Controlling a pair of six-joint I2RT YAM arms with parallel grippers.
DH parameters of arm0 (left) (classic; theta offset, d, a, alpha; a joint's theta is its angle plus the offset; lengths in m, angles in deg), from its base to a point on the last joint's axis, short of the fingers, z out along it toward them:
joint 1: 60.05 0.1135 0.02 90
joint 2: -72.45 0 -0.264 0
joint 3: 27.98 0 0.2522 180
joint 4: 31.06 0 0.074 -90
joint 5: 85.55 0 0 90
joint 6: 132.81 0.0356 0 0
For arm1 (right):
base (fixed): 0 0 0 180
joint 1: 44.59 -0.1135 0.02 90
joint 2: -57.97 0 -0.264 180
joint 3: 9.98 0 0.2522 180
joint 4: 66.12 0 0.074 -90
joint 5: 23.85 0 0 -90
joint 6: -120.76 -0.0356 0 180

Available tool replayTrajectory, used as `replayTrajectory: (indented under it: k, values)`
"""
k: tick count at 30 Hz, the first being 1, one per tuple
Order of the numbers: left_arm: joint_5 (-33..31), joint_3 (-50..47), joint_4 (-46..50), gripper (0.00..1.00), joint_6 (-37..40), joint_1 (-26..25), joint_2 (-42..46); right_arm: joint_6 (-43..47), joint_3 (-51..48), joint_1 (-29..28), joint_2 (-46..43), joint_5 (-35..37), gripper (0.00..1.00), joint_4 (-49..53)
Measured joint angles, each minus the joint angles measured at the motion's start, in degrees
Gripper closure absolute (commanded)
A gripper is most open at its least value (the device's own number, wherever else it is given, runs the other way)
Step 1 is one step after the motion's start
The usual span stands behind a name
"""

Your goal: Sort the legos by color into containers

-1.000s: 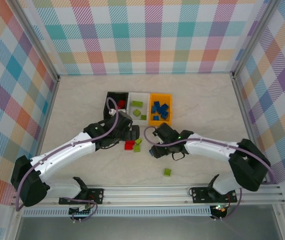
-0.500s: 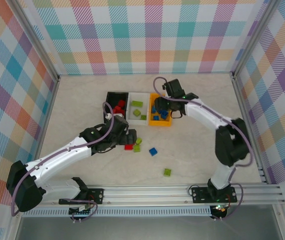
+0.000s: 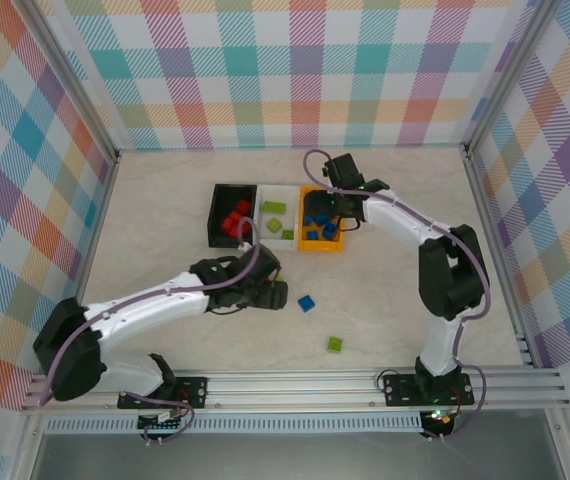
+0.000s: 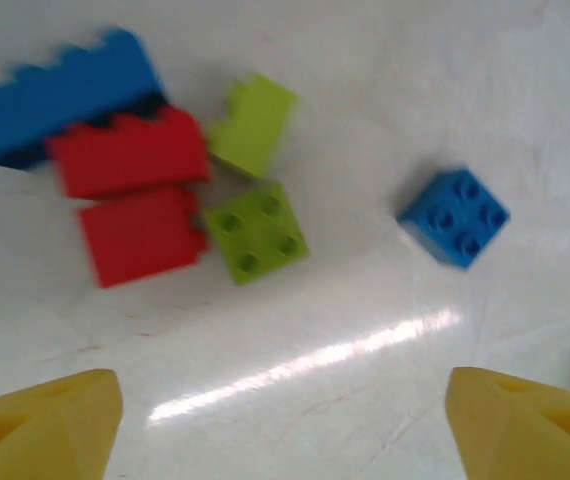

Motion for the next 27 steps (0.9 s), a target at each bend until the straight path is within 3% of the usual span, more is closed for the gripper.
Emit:
replayTrajectory:
  k: [7, 18, 27]
  values:
    - [1.68, 1.4, -0.98, 0.28, -0.35, -2.47, -10.64, -0.02, -5.92, 0.0, -8.81, -0.04, 0.18, -1.33]
    - [-6.34, 3.96, -1.33, 0.38, 0.2, -2.14, -15.65, -0.04, -8.63, 0.0, -9.22, -0.04, 0.18, -2.29]
    - [-9.4, 6.95, -2.51, 0.45, 2.03, -0.61, -20.2, -0.04, -9.6, 0.0, -9.77, 0.07, 0.18, -2.51]
